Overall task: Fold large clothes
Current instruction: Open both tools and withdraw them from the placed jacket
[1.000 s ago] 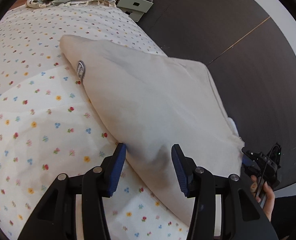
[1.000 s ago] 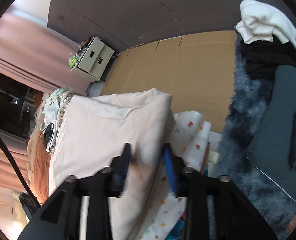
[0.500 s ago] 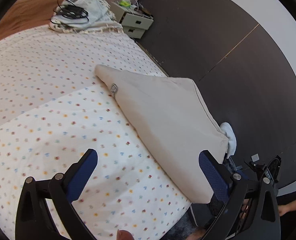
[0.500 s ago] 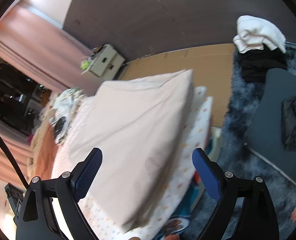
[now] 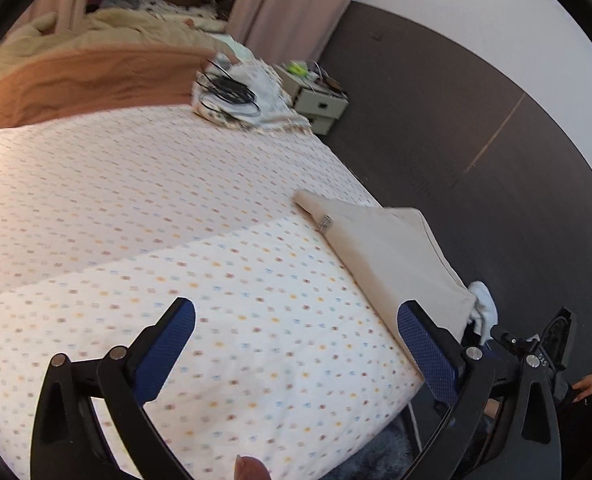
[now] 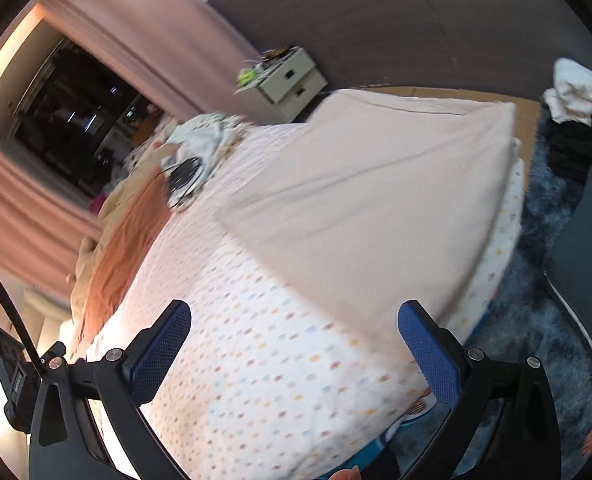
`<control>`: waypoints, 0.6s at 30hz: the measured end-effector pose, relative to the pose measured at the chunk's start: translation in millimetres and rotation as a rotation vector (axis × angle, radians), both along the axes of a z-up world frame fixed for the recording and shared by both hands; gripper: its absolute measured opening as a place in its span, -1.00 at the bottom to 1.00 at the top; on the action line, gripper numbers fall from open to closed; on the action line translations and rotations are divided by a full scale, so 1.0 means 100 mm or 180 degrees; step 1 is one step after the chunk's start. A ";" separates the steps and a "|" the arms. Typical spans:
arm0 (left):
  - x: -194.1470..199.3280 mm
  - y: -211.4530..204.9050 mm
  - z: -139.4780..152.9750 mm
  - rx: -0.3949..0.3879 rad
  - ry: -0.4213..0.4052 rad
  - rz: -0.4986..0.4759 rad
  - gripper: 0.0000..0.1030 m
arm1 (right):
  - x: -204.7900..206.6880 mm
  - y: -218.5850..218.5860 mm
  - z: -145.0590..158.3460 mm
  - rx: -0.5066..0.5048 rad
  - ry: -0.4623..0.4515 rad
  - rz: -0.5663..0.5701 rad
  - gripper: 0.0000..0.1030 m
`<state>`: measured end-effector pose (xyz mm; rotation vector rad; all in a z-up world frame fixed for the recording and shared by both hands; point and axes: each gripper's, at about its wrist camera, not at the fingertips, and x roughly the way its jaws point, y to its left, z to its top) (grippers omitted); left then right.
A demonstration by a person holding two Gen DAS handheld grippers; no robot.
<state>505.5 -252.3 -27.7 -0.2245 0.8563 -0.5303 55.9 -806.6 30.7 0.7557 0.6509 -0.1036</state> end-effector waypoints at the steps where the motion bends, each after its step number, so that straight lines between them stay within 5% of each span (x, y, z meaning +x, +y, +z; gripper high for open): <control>1: -0.04 0.14 0.04 0.0010 -0.0039 0.0064 1.00 | 0.00 0.09 0.04 -0.0039 -0.0017 0.0044 1.00; 18: -1.20 2.04 0.41 0.0277 -0.0463 0.0826 1.00 | -0.13 1.39 0.39 -0.0534 -0.0217 0.0783 1.00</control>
